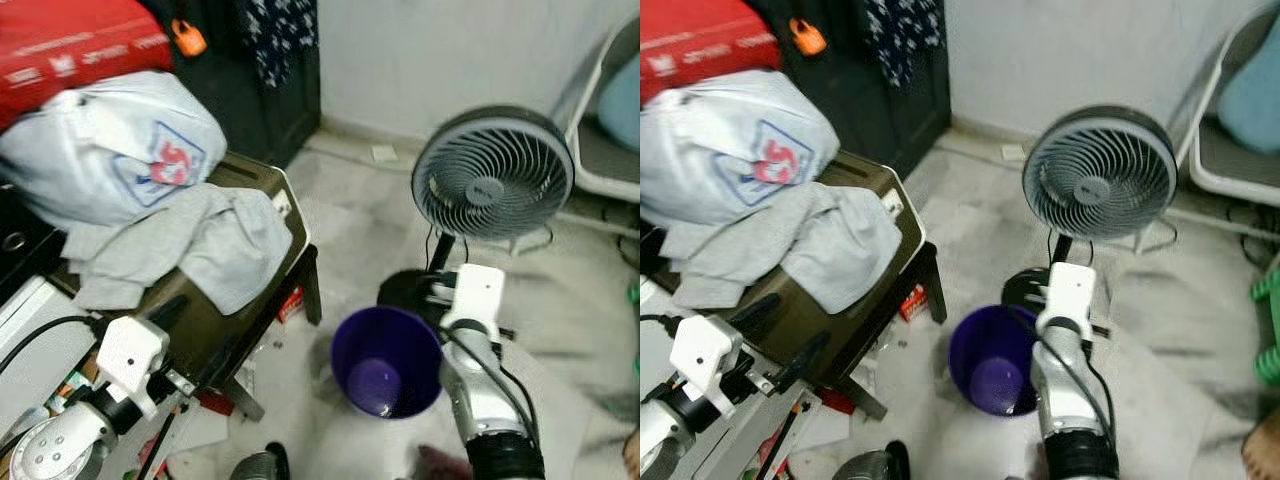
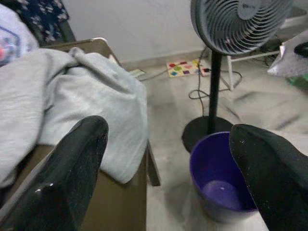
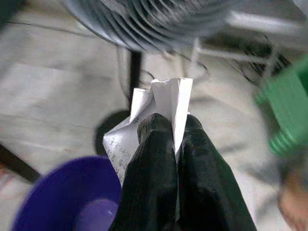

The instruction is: Clean up the room

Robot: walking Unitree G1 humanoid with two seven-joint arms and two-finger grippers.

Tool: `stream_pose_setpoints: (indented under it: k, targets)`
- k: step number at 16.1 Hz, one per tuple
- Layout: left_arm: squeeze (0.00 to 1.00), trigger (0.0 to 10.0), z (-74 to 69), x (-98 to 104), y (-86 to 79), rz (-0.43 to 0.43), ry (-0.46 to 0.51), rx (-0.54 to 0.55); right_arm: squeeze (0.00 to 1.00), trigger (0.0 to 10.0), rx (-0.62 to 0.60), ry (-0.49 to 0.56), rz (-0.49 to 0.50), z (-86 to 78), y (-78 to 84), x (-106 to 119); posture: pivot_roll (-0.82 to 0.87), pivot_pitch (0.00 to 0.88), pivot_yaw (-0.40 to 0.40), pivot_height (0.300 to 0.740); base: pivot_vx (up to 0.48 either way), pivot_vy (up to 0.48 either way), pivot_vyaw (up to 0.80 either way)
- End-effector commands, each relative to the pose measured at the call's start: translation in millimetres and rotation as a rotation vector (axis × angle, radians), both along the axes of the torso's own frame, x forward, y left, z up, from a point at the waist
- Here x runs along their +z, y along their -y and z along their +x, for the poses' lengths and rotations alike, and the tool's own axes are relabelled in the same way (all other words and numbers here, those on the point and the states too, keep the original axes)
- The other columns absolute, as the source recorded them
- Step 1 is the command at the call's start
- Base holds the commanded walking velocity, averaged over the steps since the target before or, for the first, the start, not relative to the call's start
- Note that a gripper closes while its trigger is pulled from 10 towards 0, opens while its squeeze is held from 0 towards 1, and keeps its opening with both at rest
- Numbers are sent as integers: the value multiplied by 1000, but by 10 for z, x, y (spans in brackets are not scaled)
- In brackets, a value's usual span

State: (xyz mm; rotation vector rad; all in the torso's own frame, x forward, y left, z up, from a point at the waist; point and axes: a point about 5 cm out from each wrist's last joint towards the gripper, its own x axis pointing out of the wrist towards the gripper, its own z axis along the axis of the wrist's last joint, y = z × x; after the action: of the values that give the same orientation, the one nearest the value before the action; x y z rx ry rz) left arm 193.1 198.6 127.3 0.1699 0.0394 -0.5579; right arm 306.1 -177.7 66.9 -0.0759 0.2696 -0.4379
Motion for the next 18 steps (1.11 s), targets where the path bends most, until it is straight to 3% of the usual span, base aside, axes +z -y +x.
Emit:
stream_pose_setpoints:
  k: [1,4,6,10,14,17,18]
  targets:
    - [0,10000,-22,31,30,5,-10,-23,0,10000,-33,-24,20,-22,8,-60,142,269,103,740,0,0,0]
    - [0,10000,-42,86,60,-6,-14,-22,0,10000,-52,-81,75,-98,69,-222,155,286,120,740,0,0,0]
    - [0,10000,-58,100,86,-8,-27,-25,0,10000,-2,-108,91,-59,-26,-275,163,300,133,740,0,0,0]
    - [0,10000,-70,117,101,-6,-34,-21,0,10000,20,-133,106,-24,-59,-356,176,301,140,740,0,0,0]
    - [0,10000,-70,122,104,-5,-40,-8,0,10000,80,-71,79,112,-117,-231,174,302,144,740,0,0,0]
    - [0,10000,-47,122,115,-7,-39,-2,0,10000,173,25,34,203,-287,-53,171,301,143,740,0,0,0]
    - [0,10000,-53,108,113,-6,-43,-1,1000,10000,202,46,40,220,-352,-27,167,299,142,740,0,0,0]
